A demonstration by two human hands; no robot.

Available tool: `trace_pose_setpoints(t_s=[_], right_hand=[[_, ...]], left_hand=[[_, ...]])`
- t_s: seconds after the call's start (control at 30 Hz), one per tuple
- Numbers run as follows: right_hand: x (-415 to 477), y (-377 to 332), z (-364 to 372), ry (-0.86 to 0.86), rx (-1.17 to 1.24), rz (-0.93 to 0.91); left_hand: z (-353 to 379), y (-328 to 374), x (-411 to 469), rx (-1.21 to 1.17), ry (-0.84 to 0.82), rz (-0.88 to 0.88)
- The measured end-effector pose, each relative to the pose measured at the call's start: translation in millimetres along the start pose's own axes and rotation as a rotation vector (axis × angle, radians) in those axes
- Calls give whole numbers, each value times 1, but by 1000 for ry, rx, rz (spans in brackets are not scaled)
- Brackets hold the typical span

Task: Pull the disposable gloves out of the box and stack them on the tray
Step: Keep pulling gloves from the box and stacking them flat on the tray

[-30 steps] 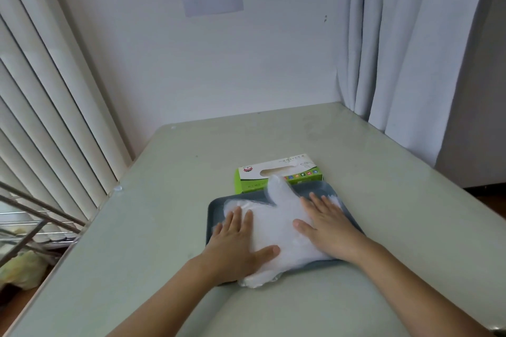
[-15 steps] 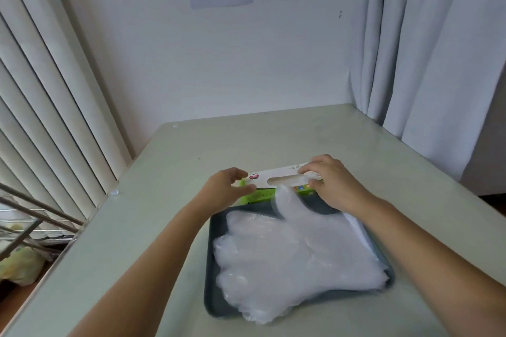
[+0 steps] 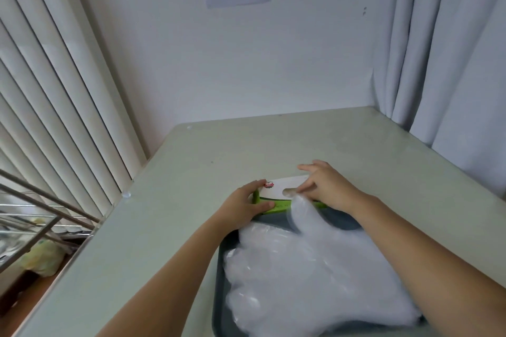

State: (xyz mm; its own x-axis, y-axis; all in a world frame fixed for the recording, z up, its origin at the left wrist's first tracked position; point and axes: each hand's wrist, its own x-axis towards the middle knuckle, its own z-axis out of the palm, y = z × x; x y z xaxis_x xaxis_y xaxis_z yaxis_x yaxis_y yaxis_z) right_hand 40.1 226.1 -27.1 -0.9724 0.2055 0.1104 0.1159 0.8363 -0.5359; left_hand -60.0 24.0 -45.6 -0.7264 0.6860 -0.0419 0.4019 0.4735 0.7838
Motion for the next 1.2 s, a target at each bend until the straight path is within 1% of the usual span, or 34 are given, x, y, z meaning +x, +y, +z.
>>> trace_pose_setpoints(t_s=[0.07,0.1,0.23,0.33,0.43,0.6,0.7,0.73,0.77,0.83,0.87,0.9,0.93,1.0,1.1,1.2], right_hand=[[2,-3,4,-39,14,18],[3,-5,5,-30,2,17],[7,-6,8,50,-181,-40],[4,1,8,102,-149,-20],[0,6,10,188,74,57],[2,8,5,227,336,157],[5,16,4,331,528,273],[6,16,4,382,645,327],[5,17,1,439,820,376],[2,16,-6,552,1284,458],[1,18,-10,609,1520,478],[-1,23,-12,654,1692,489],[-2,26,-13,672,1803,486],[-3,29,-14,635,1859,469],[-7,16,-21,541,1767,445],[-15,-2,-38,541,1744,355]], left_hand=[[0,-1,0,-3,-5,16],[0,-2,0,-1,-9,21],[0,-3,2,-11,-14,24],[0,-3,0,-37,-14,32],[-1,-2,0,-44,-23,28],[-1,-1,-2,-47,-23,27],[-1,-1,-2,-48,-23,30],[-2,-1,-2,-48,-22,31],[-2,0,-2,-52,-23,33],[-2,1,-3,-53,-30,32],[-2,1,-3,-54,-30,33],[-2,2,-3,-54,-31,34],[-2,2,-3,-54,-28,38],[-1,4,-5,-57,-16,32],[-2,3,-4,-73,1,16],[-2,5,-5,-83,0,17]])
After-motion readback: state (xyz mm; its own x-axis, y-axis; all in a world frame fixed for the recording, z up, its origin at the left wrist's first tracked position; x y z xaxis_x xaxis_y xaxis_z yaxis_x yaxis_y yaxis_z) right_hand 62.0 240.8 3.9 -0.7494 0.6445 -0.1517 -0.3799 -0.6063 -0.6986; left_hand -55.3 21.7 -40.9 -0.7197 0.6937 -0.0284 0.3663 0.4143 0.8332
